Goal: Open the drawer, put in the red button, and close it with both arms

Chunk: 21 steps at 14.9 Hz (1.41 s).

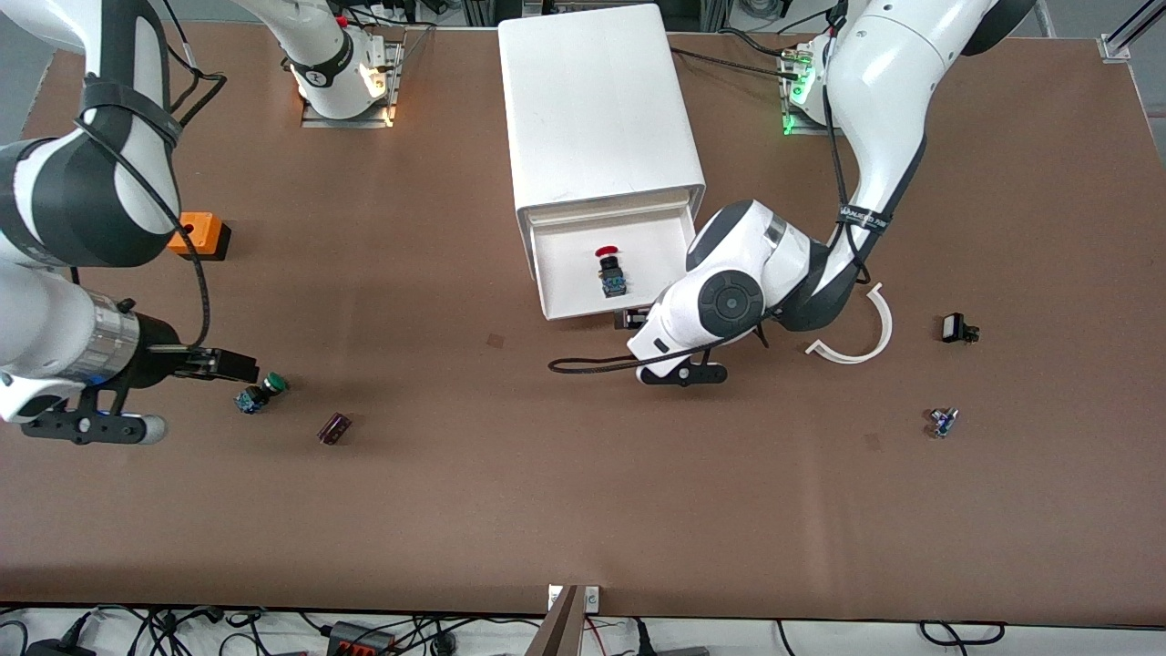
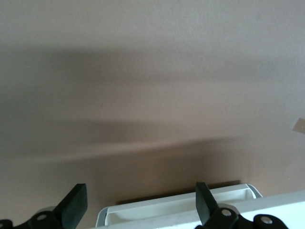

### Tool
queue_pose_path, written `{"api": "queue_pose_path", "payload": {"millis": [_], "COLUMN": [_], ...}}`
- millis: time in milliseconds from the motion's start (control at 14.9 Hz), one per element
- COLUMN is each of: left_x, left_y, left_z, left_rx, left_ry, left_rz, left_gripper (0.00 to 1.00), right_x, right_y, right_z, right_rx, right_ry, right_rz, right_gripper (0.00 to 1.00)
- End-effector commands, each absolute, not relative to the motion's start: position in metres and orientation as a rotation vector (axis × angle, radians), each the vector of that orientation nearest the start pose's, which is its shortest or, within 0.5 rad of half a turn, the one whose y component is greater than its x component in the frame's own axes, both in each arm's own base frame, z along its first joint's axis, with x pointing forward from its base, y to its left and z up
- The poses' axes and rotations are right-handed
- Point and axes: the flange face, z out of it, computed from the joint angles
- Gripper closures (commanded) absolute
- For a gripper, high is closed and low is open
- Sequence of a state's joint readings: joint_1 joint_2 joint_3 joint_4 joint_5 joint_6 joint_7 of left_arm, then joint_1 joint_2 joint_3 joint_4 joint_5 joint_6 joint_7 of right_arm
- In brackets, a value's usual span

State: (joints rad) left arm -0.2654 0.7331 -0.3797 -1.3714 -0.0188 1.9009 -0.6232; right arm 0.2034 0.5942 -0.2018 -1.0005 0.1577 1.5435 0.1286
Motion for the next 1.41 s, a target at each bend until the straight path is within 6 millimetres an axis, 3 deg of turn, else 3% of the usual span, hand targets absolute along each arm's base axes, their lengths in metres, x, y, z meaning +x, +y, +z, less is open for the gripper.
{"api": "queue_pose_path", "payload": {"millis": [0, 202, 404, 807, 1345], "left_x": [0.569, 0.536, 0.513, 0.492, 0.484], "left_y": [-0.399, -0.408, -0.408, -0.417, -0.420], "left_z": [0.294, 0.298, 0.300, 0.292, 0.287], "left_rx": [-3.186, -3.166, -3.150, -3.119, -3.109], "left_ry": [-0.071, -0.013, 0.023, 0.041, 0.039], "left_rz": [0.461, 0.519, 0.569, 0.643, 0.683], "left_gripper": [0.00, 0.00, 0.00, 0.00, 0.00], "right_x": [0.684, 0.660, 0.641, 0.616, 0.578], "right_y": [0.018, -0.015, -0.019, -0.011, -0.010], "right_z": [0.545, 0.571, 0.588, 0.580, 0.561], "right_rx": [-3.067, -3.091, -3.119, -3.180, -3.175], "right_ry": [0.169, 0.135, 0.075, 0.046, -0.064], "right_rz": [0.063, 0.041, 0.024, 0.082, 0.048], "right_gripper": [0.00, 0.00, 0.00, 0.00, 0.00]}}
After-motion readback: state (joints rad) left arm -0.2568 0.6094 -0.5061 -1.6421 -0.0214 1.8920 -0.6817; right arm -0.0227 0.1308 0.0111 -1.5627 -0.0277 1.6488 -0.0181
